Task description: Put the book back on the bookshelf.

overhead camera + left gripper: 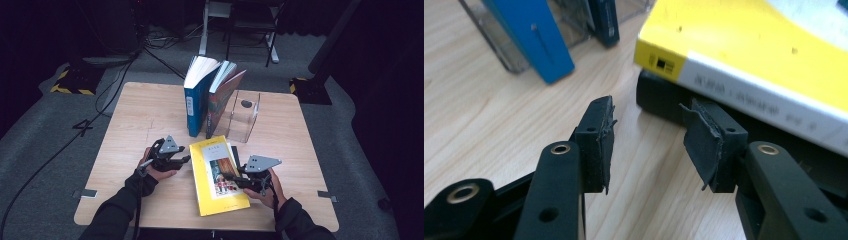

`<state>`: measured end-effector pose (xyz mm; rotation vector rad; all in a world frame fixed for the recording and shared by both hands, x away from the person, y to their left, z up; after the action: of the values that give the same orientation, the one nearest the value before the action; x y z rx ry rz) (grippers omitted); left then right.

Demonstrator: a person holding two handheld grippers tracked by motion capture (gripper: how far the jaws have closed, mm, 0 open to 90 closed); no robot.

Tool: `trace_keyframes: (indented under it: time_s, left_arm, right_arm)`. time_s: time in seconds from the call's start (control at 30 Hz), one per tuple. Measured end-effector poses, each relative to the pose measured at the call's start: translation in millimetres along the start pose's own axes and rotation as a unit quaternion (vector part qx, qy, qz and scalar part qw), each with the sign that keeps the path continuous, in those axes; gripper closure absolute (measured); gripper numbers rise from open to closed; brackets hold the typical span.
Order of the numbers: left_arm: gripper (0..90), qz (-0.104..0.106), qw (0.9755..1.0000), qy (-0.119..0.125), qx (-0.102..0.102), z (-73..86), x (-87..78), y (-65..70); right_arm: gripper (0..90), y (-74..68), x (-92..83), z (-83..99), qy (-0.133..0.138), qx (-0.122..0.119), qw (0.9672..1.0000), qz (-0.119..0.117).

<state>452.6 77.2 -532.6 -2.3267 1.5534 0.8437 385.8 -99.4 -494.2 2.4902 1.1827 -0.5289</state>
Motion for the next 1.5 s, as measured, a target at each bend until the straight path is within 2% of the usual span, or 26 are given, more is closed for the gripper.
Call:
trace_keyframes:
  time_s: [0.13, 0.23, 0.27, 0.37, 0.6, 0.73, 0.83, 0.93, 1.03, 1.1, 1.17, 1.23, 1.5]
  left_arm:
    - [57.6, 0.009, 0.9999, 0.009, -0.001, -6.5, -1.7, -1.9]
    - [63.7, 0.018, 0.9996, 0.024, 0.0, -14.3, -3.0, -1.5]
    - [66.4, 0.023, 0.9992, 0.033, 0.008, -20.0, -3.6, 0.6]
    - [71.5, 0.035, 0.9988, 0.035, 0.008, -25.9, -4.5, 2.5]
    - [82.9, 0.073, 0.9945, 0.075, 0.014, -59.2, -11.5, 9.1]
    - [89.3, 0.074, 0.9938, 0.078, 0.028, -79.1, -13.4, 14.5]
    - [89.6, 0.083, 0.9918, 0.092, 0.033, -94.1, -18.7, 18.9]
    - [89.7, 0.068, 0.9921, 0.091, 0.053, -101.8, -21.0, 20.6]
    - [89.8, 0.073, 0.9908, 0.1, 0.054, -106.2, -23.1, 21.1]
    - [89.8, 0.077, 0.9899, 0.103, 0.06, -109.3, -24.1, 22.2]
    - [89.8, 0.09, 0.9873, 0.113, 0.066, -114.9, -24.8, 28.0]
    - [89.8, 0.079, 0.9876, 0.111, 0.078, -121.0, -25.6, 31.2]
    - [89.8, 0.084, 0.9853, 0.119, 0.089, -135.8, -31.7, 40.5]
  right_arm:
    - [75.6, 0.1, -3.7, -3.4, 0.012, -0.003, 0.9999, 0.0]
    - [75.5, 0.5, -7.9, -8.6, 0.028, -0.006, 0.9996, 0.003]
    - [75.3, 1.0, -9.1, -10.0, 0.032, -0.007, 0.9994, 0.006]
    - [75.2, 2.5, -11.9, -12.5, 0.038, -0.009, 0.9992, 0.01]
    - [73.1, 11.1, -25.5, -23.2, 0.062, -0.012, 0.9979, 0.017]
    - [71.2, 13.5, -32.4, -27.6, 0.064, -0.028, 0.9974, 0.017]
    - [70.5, 16.6, -37.9, -32.2, 0.068, -0.033, 0.997, 0.017]
    - [70.3, 17.9, -40.1, -35.4, 0.069, -0.042, 0.9966, 0.015]
    - [69.3, 18.1, -42.2, -39.5, 0.073, -0.051, 0.9959, 0.016]
    - [69.0, 19.2, -42.5, -41.7, 0.074, -0.051, 0.9958, 0.018]
    - [68.9, 21.7, -42.0, -44.6, 0.077, -0.045, 0.9957, 0.025]
    - [71.0, 25.9, -42.2, -51.9, 0.088, -0.037, 0.9949, 0.034]
    - [75.2, 30.8, -45.7, -62.0, 0.1, -0.042, 0.9928, 0.05]
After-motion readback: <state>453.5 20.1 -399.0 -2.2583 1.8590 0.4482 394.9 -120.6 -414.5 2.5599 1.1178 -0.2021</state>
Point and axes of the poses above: each handheld gripper's, and its own axes: x roughly forward along the jaws, z roughly out of its underside, y roughly to its right, the point moved 10 cm from there along x, roughly forward along the jaws, and after that the axes turned 15 degrees about z, right-handed, at the moved point
